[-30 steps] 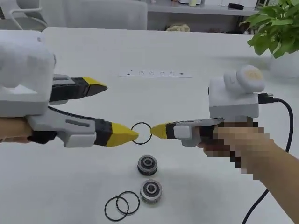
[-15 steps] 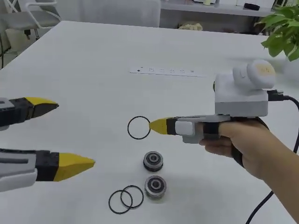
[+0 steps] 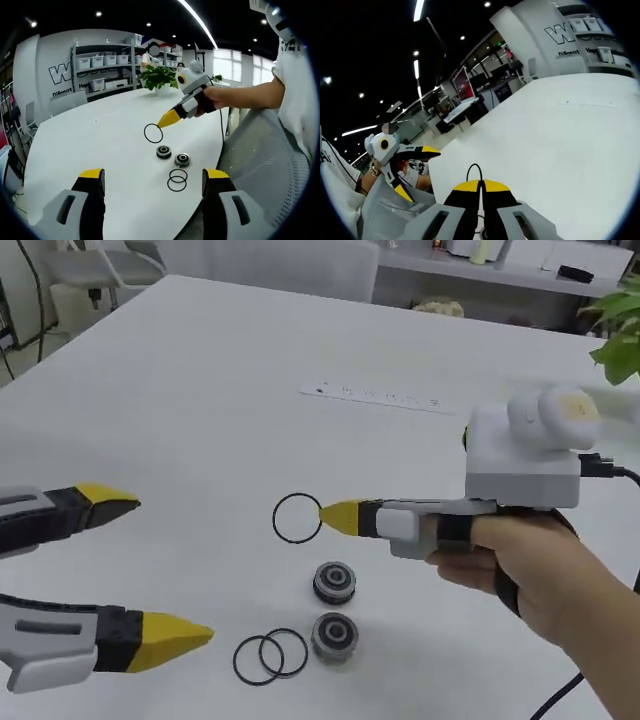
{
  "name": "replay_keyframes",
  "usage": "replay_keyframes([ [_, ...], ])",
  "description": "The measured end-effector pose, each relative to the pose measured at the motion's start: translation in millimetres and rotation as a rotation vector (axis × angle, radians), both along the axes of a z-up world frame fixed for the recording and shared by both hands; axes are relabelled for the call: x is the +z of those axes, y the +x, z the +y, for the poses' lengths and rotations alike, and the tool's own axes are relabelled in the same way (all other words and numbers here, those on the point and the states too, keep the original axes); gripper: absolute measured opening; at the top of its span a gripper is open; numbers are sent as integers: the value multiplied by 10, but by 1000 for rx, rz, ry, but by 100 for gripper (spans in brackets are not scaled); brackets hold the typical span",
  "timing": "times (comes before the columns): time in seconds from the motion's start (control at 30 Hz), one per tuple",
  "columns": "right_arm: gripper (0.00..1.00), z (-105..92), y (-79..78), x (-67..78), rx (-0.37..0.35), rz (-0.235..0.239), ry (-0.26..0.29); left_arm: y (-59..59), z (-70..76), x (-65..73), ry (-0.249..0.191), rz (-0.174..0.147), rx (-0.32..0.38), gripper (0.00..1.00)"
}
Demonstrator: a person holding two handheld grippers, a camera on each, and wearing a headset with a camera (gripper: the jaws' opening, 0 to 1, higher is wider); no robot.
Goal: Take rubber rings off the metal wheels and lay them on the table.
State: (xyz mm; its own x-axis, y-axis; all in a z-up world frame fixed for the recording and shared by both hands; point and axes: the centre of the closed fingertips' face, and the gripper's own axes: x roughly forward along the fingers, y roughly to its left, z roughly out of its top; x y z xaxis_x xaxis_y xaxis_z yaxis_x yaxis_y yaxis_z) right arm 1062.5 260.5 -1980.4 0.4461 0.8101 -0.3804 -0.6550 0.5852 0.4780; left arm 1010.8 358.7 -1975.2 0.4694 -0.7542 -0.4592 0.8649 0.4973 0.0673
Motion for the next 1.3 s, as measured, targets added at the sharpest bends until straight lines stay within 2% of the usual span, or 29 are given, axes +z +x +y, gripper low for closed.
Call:
replay_keyframes([
  [0.07, 0, 23, -16, -18, 8, 3, -5, -7, 0, -23, 16, -2, -1, 78],
  [0.23, 0, 87, -69, -81, 37, 15, -21, -55, -29, -83, 30, 15, -19, 77],
  [0.5, 0, 154, -133, -175, 78, 22, -57, -87, -4, -170, 89, 9, -34, 77],
  [0.73, 0, 194, -187, -245, 102, 29, -79, -89, -7, -183, 92, 13, -38, 76],
  [0.87, 0, 222, -208, -293, 114, 37, -91, -89, -10, -163, 78, 14, -36, 76],
  [1.03, 0, 271, -265, -411, 143, 59, -122, -75, 8, -159, 71, 15, -25, 75],
  [1.17, 0, 353, -355, -508, 182, 87, -135, -95, 11, -197, 87, 25, -36, 75],
  [1.3, 0, 432, -455, -625, 227, 94, -177, -117, 1, -222, 95, 33, -50, 75],
])
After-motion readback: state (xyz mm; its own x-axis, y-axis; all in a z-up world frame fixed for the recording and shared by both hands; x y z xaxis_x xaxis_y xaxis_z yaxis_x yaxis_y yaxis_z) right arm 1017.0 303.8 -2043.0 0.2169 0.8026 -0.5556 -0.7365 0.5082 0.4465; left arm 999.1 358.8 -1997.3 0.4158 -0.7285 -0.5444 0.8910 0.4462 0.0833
